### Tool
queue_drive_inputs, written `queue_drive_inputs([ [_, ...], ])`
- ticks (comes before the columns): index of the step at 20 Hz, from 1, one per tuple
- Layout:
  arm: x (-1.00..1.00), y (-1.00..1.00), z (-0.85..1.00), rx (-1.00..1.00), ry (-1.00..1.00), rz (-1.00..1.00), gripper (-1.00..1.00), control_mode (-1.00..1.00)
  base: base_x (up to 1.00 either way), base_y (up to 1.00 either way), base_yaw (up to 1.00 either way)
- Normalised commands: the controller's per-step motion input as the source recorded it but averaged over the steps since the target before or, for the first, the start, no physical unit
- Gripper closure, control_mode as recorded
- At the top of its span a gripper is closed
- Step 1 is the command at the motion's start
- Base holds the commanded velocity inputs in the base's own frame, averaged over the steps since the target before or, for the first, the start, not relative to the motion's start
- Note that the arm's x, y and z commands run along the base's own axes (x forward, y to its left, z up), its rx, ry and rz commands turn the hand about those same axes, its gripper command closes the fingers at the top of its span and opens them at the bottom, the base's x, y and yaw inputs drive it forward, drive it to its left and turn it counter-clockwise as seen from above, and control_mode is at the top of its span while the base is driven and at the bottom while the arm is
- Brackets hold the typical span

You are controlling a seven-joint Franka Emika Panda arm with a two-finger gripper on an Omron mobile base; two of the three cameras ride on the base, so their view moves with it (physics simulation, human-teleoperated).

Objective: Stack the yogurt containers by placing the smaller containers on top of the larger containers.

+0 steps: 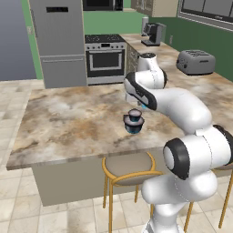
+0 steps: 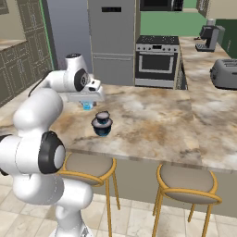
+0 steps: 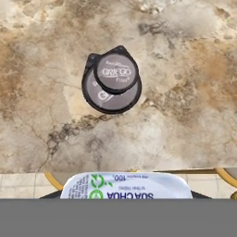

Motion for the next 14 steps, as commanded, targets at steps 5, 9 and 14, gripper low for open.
queue_drive_inputs([
  [5,0.00,-0.11,-0.20,0.08,-0.04,0.00,1.00,-1.00,0.00,0.00,0.00],
  [9,0.00,-0.06,-0.24,0.06,-0.06,0.00,1.00,-1.00,0.00,0.00,0.00],
  [14,0.05,0.00,-0.16,0.01,-0.03,0.00,1.00,-1.00,0.00,0.00,0.00],
])
